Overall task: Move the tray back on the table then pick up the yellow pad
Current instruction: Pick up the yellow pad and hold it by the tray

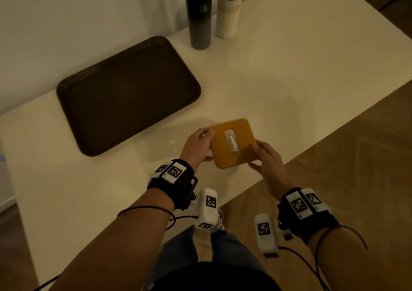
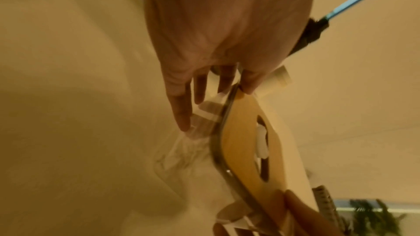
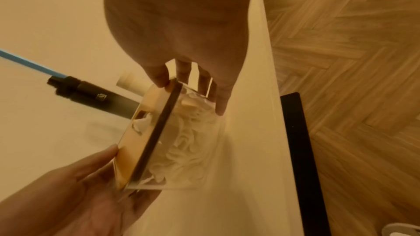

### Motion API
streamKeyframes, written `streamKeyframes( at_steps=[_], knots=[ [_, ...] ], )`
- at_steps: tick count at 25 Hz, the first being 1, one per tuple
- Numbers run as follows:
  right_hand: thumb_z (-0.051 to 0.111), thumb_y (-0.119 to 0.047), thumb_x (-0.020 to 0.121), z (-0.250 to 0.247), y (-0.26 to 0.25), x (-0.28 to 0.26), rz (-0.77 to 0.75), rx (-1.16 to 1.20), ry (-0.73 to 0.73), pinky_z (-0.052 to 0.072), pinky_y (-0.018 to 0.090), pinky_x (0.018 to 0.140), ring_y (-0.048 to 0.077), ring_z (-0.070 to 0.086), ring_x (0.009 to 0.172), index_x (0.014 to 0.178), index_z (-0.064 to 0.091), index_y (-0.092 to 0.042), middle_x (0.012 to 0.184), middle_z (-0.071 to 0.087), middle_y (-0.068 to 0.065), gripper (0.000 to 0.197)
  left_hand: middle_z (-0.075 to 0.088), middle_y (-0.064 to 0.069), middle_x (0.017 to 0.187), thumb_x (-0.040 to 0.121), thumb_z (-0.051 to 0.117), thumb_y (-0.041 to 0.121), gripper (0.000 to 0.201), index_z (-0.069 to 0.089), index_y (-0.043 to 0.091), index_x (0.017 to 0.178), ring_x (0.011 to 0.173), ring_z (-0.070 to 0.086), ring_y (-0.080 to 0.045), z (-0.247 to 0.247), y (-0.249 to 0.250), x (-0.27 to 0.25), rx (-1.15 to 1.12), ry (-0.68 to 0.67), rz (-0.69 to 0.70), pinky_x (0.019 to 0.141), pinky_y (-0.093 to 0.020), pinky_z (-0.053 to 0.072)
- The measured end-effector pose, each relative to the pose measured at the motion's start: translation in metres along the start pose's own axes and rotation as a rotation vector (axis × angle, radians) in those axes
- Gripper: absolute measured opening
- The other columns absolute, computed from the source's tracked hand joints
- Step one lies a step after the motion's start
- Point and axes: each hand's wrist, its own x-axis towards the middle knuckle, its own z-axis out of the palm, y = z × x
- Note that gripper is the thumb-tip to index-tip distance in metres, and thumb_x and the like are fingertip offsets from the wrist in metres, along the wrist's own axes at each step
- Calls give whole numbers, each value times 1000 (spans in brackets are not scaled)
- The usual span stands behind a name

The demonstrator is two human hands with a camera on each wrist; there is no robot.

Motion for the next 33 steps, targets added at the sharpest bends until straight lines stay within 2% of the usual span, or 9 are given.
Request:
streamKeyframes(
  at_steps=[6, 9, 12, 14, 17, 21, 24, 29, 33],
  knots=[
    [44, -27, 97, 83, -26, -7, -42, -60, -189, 42, 46, 103, 21, 51, 121, 122, 54, -21, 119, 57, -1, 27, 56, 7, 107, 96, 42, 39, 38, 45, 25, 131, 108, 55, -21, -83, 6, -28, -113, 163, 39, 82, -39, 52],
    [44, -27, 97, 155, -35, -12, -63, -123, -288, 42, 44, 103, 20, 50, 119, 122, 54, -22, 122, 56, 0, 28, 56, 0, 118, 96, 42, 39, 37, 46, 25, 129, 111, 56, -23, -153, 4, -43, -191, 253, 29, 76, -37, 51],
    [44, -29, 97, 246, -38, -22, -94, -182, -372, 44, 41, 99, 14, 53, 107, 127, 53, -20, 112, 57, -6, 33, 60, 0, 107, 96, 43, 37, 30, 49, 24, 122, 99, 60, -21, -237, -2, -55, -253, 394, 39, 72, -36, 52],
    [44, -29, 96, 305, -39, -28, -112, -193, -408, 46, 37, 95, 9, 54, 99, 128, 53, -20, 104, 56, -11, 34, 60, 2, 104, 96, 43, 36, 33, 50, 22, 125, 98, 61, -23, -293, -4, -58, -271, 457, 56, 70, -36, 53],
    [46, -30, 95, 377, -35, -31, -106, -195, -456, 48, 37, 93, 16, 55, 108, 128, 53, -20, 115, 57, -4, 35, 58, -2, 118, 95, 43, 38, 41, 51, 19, 131, 98, 60, -24, -365, -6, -54, -251, 490, 61, 68, -36, 52],
    [49, -35, 91, 462, -26, -23, -100, -242, -450, 47, 46, 100, 20, 56, 113, 126, 55, -21, 119, 59, 0, 38, 56, -2, 121, 95, 43, 40, 38, 52, 21, 127, 96, 60, -24, -444, -12, -41, -250, 504, 27, 64, -34, 49],
    [48, -35, 92, 506, -23, -17, -103, -259, -474, 48, 43, 97, 20, 56, 108, 125, 55, -20, 108, 59, -3, 37, 54, -3, 122, 95, 44, 40, 42, 50, 20, 131, 102, 57, -29, -484, -16, -29, -255, 514, -5, 62, -33, 48],
    [48, -35, 92, 566, -29, -4, -90, -330, -463, 47, 46, 100, 21, 55, 113, 130, 53, -18, 124, 57, 4, 42, 52, -5, 121, 95, 44, 38, 43, 51, 17, 132, 102, 55, -30, -537, -17, -6, -285, 528, -17, 62, -32, 46],
    [47, -34, 92, 591, -29, 8, -64, -349, -452, 46, 47, 101, 21, 54, 113, 129, 53, -19, 123, 57, 3, 41, 52, -6, 121, 95, 44, 38, 43, 51, 17, 132, 104, 55, -31, -559, -18, 14, -285, 521, -34, 67, -35, 47]
  ],
)
